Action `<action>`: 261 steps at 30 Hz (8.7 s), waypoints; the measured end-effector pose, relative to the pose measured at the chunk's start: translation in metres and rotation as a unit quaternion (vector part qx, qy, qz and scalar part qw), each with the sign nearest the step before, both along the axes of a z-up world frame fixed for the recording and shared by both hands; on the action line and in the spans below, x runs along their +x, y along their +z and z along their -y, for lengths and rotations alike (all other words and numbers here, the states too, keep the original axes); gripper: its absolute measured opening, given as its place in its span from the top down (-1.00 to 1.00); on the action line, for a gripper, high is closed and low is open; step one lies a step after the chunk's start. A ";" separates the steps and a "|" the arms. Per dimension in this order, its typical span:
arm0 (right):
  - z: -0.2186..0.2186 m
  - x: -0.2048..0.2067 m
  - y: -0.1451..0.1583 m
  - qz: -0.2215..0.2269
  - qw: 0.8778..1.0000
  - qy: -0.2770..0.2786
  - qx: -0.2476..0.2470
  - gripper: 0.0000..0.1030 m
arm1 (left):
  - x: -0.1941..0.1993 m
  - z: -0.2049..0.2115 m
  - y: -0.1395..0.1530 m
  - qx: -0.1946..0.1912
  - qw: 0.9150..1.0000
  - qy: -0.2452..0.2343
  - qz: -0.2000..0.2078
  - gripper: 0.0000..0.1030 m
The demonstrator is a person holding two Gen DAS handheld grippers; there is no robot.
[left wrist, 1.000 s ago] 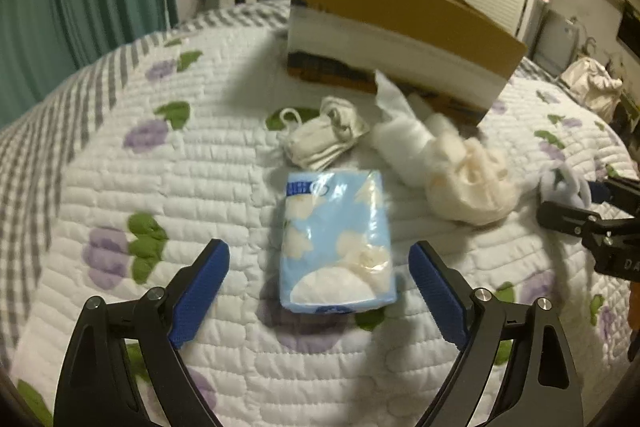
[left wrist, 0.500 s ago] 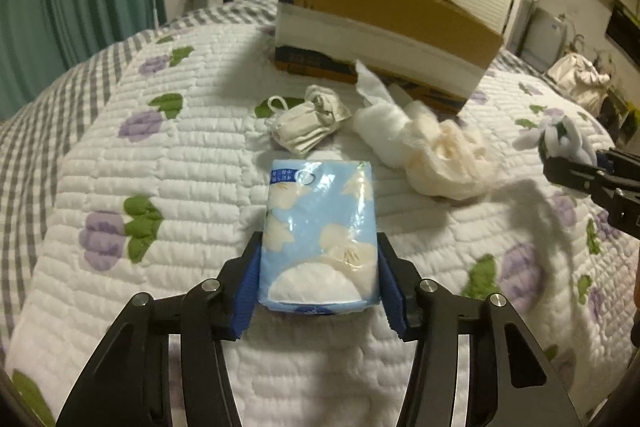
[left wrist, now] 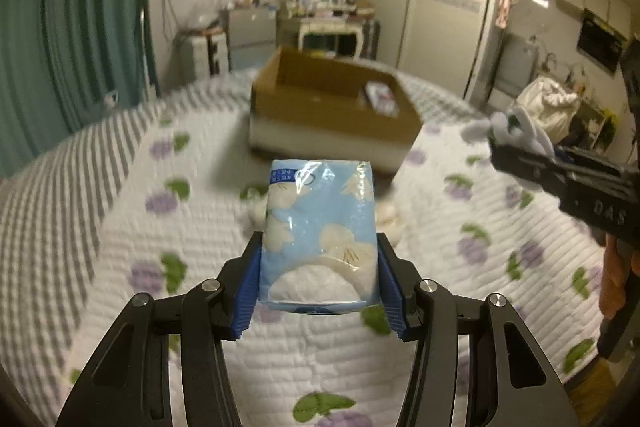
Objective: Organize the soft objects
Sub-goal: 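Carry both items into the box and open both tools, then grasp the white fluffy cloth with the left tool while the right grasps the cream lace cloth, then carry both cloths over the box and release them inside, then grasp the small white folded sock with the left tool while the right grasps a white cloth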
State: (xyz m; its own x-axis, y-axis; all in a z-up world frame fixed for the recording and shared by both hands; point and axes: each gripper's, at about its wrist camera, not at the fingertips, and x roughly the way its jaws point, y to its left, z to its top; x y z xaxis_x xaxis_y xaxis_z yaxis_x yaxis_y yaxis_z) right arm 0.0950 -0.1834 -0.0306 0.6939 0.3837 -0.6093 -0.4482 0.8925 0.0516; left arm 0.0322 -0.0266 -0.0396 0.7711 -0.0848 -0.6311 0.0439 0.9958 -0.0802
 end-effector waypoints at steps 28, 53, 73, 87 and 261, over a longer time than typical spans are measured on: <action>-0.065 0.239 0.040 0.022 0.999 -0.007 0.031 0.30 | 0.235 -0.010 0.021 0.070 0.997 -0.003 0.039 0.01; -0.026 0.133 0.144 0.095 0.993 -0.047 0.048 -0.55 | 0.115 -0.008 0.138 0.104 0.983 0.015 0.152 -0.77; -0.031 -0.039 0.103 0.103 0.994 -0.019 0.018 -0.82 | -0.017 -0.044 0.104 0.051 0.985 0.020 0.165 -0.85; -0.075 0.026 -0.099 -0.052 0.998 -0.001 -0.026 -0.65 | 0.037 -0.058 -0.054 0.035 0.998 0.055 0.011 -0.85; -0.078 0.127 -0.146 -0.111 0.985 0.100 -0.088 0.57 | 0.107 -0.025 -0.123 0.055 0.997 -0.008 -0.059 0.12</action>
State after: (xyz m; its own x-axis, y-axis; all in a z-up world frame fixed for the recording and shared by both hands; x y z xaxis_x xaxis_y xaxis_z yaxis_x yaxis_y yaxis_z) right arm 0.2220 -0.1051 -0.1762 0.4570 0.3736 -0.8072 -0.6111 0.7913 0.0202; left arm 0.1393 -0.0018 -0.1624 0.6898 -0.0220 -0.7236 0.0563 0.9981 0.0233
